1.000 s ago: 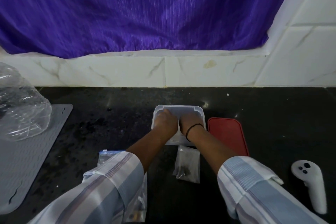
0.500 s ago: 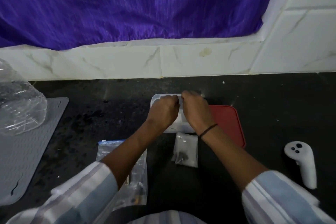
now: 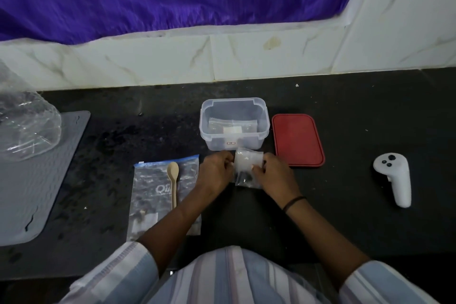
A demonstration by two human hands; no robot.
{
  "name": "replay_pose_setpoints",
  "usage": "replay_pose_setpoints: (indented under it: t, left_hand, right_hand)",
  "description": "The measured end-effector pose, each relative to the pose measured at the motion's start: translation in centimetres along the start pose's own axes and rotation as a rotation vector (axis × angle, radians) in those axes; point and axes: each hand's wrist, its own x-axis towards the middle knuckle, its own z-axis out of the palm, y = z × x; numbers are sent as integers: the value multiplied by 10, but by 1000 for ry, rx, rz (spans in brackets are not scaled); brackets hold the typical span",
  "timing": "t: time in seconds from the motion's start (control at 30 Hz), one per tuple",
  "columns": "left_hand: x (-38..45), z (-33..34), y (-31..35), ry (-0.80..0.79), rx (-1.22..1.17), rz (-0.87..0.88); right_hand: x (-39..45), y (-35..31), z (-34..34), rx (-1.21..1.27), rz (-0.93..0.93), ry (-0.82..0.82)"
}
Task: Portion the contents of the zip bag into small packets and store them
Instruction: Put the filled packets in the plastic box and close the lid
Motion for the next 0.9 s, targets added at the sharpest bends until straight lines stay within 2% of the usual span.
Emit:
replay_pose_setpoints:
  t: [0.13, 0.27, 0.43, 0.6, 0.7, 0.9]
  left_hand:
    - [-3, 5, 2, -93, -23, -154]
    - [-3, 7, 10, -139, -50, -226]
    - [-3, 6, 15, -141, -118, -272]
    - [-6, -1, 17, -91, -255, -301]
    - [-11, -8, 14, -48, -348, -263]
    - [-24, -27, 15, 120, -546, -78]
  right_hand:
    - [0, 3, 5, 35, 100, -32]
    - [4, 5, 5, 136, 190, -21]
    - [2, 4, 5, 146, 177, 10]
    - [-3, 10, 1, 308, 177, 54]
    - [-8, 10, -5, 422, 115, 75]
    - [-13, -5, -36, 534, -149, 134]
